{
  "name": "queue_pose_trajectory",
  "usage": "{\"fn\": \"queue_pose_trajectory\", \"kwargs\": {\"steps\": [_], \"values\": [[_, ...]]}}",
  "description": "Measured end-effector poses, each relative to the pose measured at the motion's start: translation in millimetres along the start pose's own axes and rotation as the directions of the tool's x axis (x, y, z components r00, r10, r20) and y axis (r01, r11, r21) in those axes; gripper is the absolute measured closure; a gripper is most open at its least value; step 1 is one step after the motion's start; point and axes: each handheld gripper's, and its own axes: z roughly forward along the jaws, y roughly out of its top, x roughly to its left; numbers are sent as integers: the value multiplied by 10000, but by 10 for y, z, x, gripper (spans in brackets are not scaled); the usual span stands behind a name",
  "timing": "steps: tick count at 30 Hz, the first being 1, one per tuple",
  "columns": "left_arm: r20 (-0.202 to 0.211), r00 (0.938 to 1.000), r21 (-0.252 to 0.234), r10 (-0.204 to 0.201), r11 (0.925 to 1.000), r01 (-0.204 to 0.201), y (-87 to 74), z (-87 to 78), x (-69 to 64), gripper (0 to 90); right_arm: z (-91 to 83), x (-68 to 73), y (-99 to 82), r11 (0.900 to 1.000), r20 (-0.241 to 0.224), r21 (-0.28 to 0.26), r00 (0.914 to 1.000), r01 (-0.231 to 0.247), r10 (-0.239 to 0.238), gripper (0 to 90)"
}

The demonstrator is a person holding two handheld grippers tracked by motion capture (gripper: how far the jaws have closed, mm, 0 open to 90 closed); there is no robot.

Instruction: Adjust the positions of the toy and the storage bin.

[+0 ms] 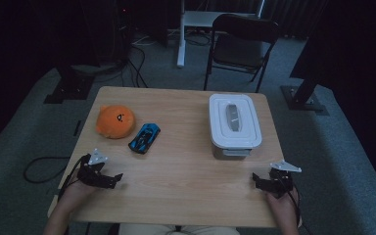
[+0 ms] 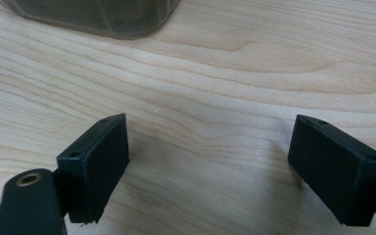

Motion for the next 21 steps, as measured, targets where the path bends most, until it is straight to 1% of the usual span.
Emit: {"fn": "queue_pose_trajectory", "kwargs": {"steps": [2,5,8,10,12,13,14,16,17,19,21], "values": [[169,9998,-83,42,10000,-40,69,14,-11,11,0,-1,0,10000,5,4,10000,18,-18,149],[239,9996,-155,156,9998,-152,168,41,-42,11,0,-1,0,10000,4,1,10000,20,-20,149],[383,9992,-232,106,9997,-97,270,60,-51,11,0,-1,0,10000,5,3,10000,19,-19,149],[372,9992,-216,163,9996,-155,338,78,-53,11,0,-1,0,10000,6,1,10000,18,-18,149],[372,9992,-216,163,9996,-155,338,78,-53,11,0,-1,-1,10000,6,-2,10000,17,-17,149],[398,9989,-157,254,9996,-248,448,120,-53,11,0,-1,-1,10000,5,-1,10000,15,-15,149],[490,9985,-182,232,9996,-224,480,135,-54,11,0,0,-1,10000,10,1,10000,12,-12,149],[453,9985,-57,320,9995,-317,547,169,-56,11,0,-1,0,10000,11,2,10000,14,-14,149],[453,9985,-57,320,9995,-317,547,169,-56,11,0,-1,0,10000,11,2,10000,14,-14,149],[571,9979,-36,303,9995,-302,633,225,-61,11,0,-1,0,10000,11,3,10000,14,-14,149],[509,9978,30,435,9990,-437,688,270,-73,11,0,-1,0,10000,12,0,10000,13,-13,149]]}}
